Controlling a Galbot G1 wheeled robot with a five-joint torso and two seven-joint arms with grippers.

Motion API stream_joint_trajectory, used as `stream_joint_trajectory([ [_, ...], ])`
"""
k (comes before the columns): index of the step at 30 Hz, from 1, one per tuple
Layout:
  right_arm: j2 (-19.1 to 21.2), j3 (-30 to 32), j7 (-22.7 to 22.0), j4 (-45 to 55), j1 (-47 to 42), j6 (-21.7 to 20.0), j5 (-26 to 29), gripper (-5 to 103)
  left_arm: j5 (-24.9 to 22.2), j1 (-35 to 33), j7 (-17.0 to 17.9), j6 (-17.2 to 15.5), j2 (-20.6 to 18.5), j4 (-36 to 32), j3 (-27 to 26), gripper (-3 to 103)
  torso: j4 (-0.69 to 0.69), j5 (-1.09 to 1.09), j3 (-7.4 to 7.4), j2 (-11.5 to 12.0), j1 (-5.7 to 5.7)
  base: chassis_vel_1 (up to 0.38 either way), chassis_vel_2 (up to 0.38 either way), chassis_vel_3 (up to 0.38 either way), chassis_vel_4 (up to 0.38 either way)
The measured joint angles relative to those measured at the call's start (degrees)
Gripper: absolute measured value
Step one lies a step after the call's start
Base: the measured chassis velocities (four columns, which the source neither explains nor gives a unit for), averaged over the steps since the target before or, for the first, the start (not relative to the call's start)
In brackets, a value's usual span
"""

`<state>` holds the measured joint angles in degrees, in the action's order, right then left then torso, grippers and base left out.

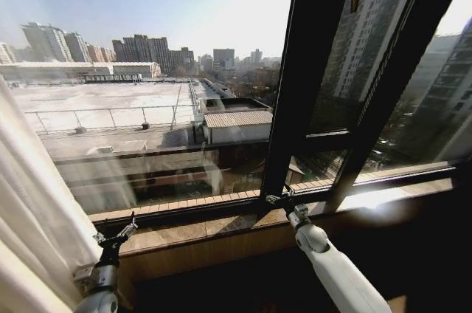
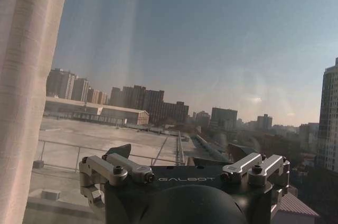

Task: Open the curtains by pulling them apart, changing their state from closed to fully open.

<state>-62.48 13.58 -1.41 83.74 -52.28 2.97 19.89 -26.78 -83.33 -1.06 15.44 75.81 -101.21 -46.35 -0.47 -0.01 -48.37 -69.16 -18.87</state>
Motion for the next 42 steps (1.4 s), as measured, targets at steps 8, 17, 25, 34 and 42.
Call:
stream_joint_trajectory([
  [8, 0.0, 0.0, 0.0, 0.0, 0.0, 0.0, 0.0, 100, 0.0, 0.0, 0.0, 0.0, -0.1, 0.0, -0.1, 100, 0.00, 0.00, 0.00, 0.0, 0.00, 0.000, 0.000, 0.000, 0.000],
  [17, 0.0, 0.0, 0.0, 0.0, 0.0, 0.0, 0.0, 100, 0.0, 0.0, 0.0, 0.0, -0.1, 0.1, -0.1, 100, 0.01, -0.01, 0.00, 0.0, 0.00, -0.030, -0.035, 0.042, 0.032],
  [25, 0.0, 0.0, 0.0, 0.0, 0.0, 0.0, 0.0, 100, -0.1, 0.0, 0.0, 0.0, -0.2, 0.1, -0.2, 100, 0.01, -0.01, 0.00, 0.0, 0.00, -0.180, -0.179, 0.183, 0.185],
  [34, 0.0, 0.0, 0.0, 0.0, 0.0, 0.0, 0.0, 100, -0.1, 0.0, 0.0, 0.0, -0.2, 0.1, -0.2, 100, 0.00, -0.02, 0.00, 0.0, 0.00, -0.299, -0.303, 0.290, 0.297],
  [42, 0.0, 0.0, 0.0, 0.0, 0.0, 0.0, 0.0, 100, -0.1, 0.0, 0.0, 0.0, -0.2, 0.1, -0.2, 100, 0.00, 0.01, 0.00, 0.0, 0.00, -0.348, -0.342, 0.355, 0.354],
])
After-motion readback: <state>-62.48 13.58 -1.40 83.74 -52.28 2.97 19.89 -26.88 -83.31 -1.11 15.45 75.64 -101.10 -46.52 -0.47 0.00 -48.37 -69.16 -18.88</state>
